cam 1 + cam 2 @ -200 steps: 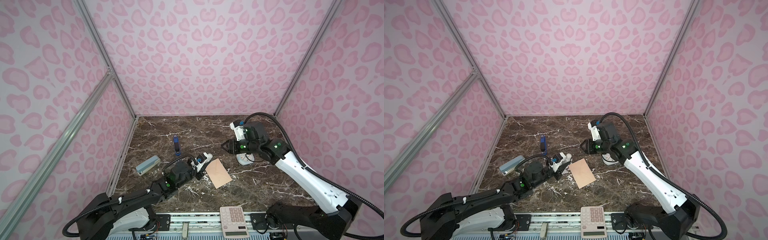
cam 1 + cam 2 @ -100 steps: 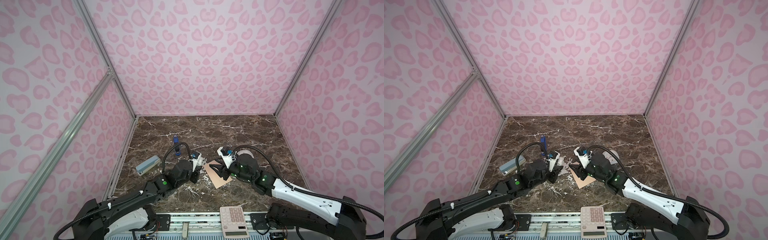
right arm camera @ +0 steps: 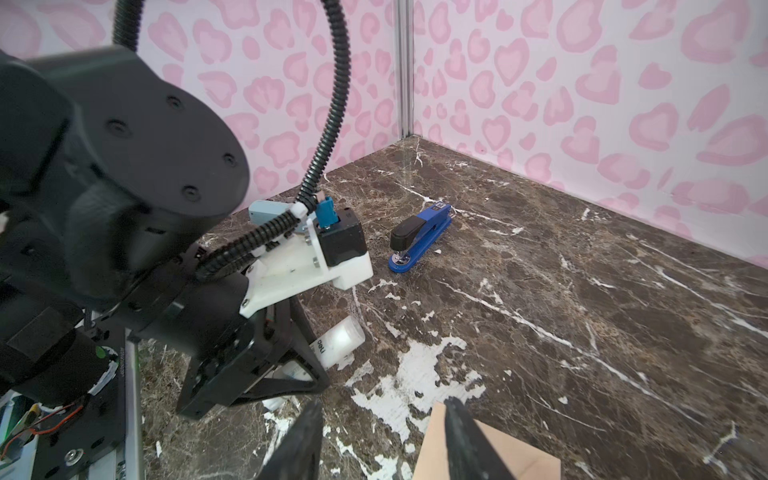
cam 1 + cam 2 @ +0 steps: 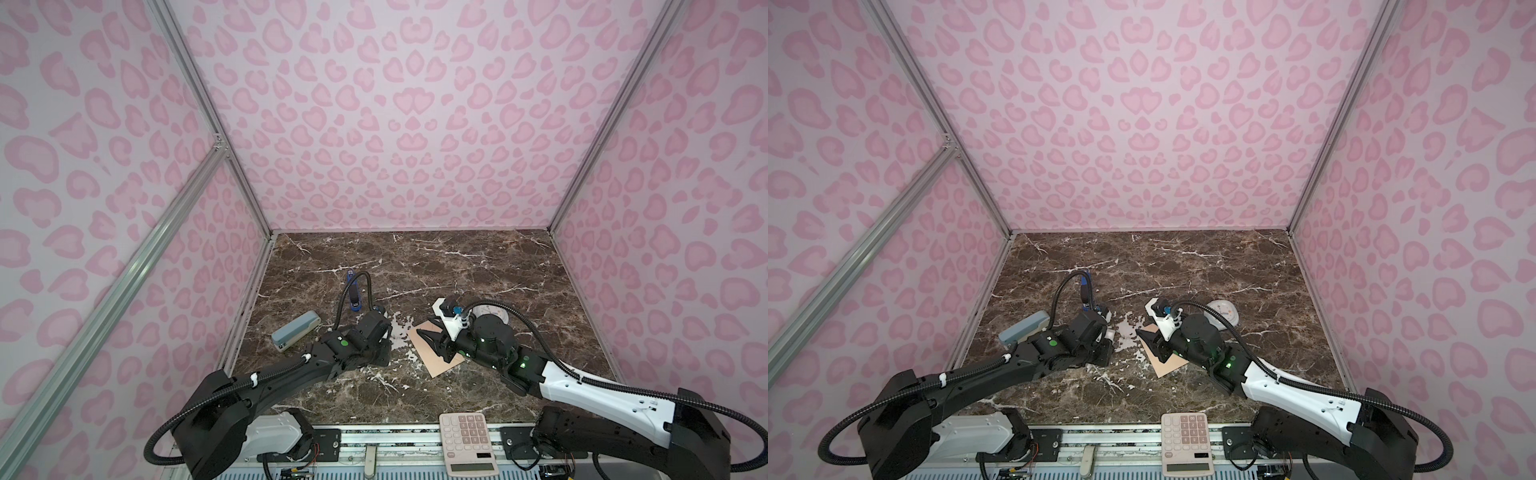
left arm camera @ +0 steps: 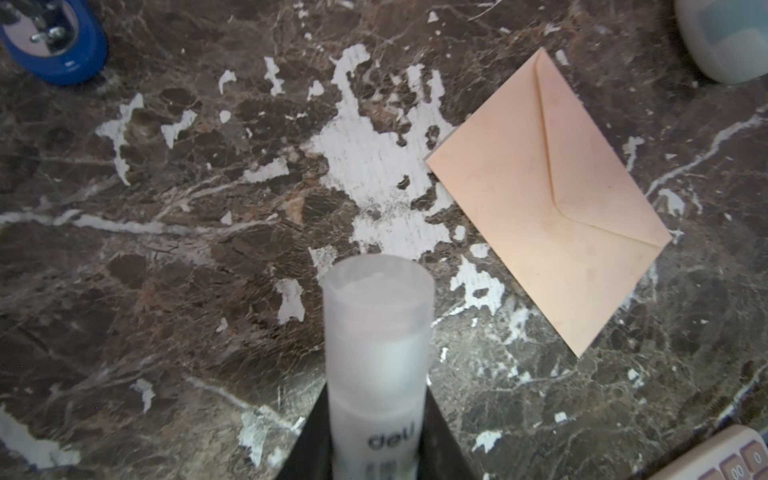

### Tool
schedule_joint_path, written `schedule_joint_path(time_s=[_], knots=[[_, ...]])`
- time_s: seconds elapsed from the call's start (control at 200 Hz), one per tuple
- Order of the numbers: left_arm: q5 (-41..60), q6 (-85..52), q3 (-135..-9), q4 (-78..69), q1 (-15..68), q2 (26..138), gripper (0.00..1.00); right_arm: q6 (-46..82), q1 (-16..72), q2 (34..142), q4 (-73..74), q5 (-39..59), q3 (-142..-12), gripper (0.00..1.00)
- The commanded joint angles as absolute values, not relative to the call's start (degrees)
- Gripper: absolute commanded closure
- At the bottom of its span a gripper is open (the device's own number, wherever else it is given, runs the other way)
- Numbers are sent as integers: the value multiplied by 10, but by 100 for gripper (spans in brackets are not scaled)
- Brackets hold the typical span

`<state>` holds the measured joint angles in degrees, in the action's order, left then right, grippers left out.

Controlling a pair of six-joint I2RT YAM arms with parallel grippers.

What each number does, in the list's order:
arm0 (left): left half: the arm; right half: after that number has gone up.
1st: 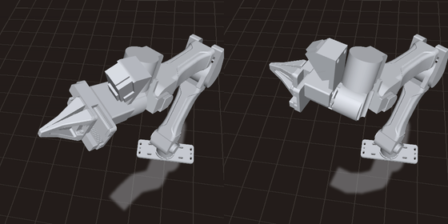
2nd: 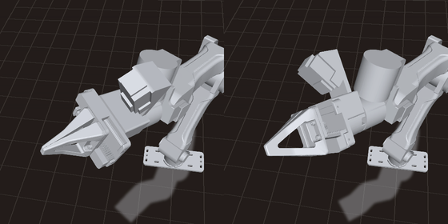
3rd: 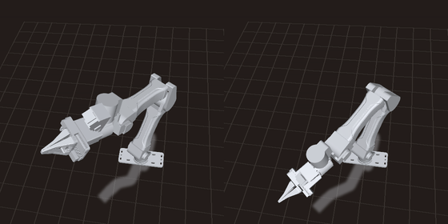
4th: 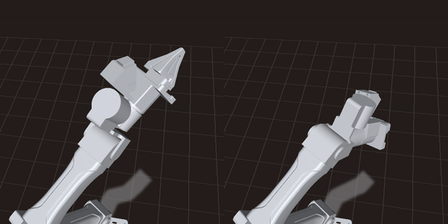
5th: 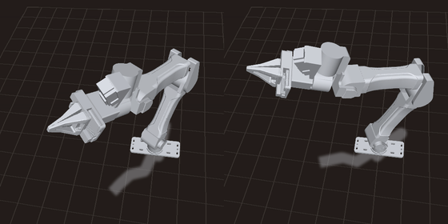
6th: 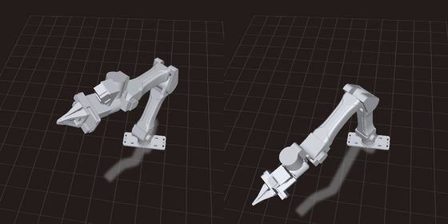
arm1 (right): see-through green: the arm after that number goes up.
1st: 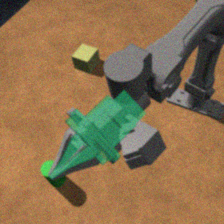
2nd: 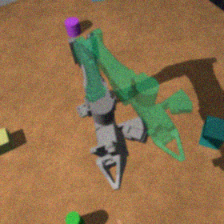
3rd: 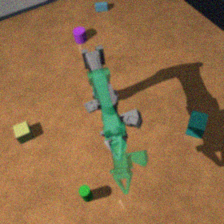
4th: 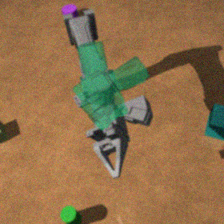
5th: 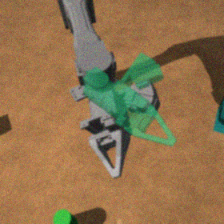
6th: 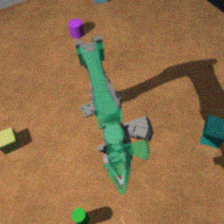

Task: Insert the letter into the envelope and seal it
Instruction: 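Raise the right gripper away while the left gripper tilts the capped glue stick down, then lower the capped glue stick to the table with the left gripper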

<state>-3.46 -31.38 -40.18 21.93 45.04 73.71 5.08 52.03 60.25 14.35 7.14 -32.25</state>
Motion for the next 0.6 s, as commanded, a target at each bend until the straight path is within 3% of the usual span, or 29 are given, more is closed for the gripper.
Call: schedule_joint_path(time_s=[0.0, 0.595], knots=[[-8, -330, -408, 223, 437, 759, 95, 42, 521, 595, 163, 59, -309, 51], [-3, -330, -415, 188, 418, 856, 92, 49, 527, 592, 166, 52, -288, 51]])
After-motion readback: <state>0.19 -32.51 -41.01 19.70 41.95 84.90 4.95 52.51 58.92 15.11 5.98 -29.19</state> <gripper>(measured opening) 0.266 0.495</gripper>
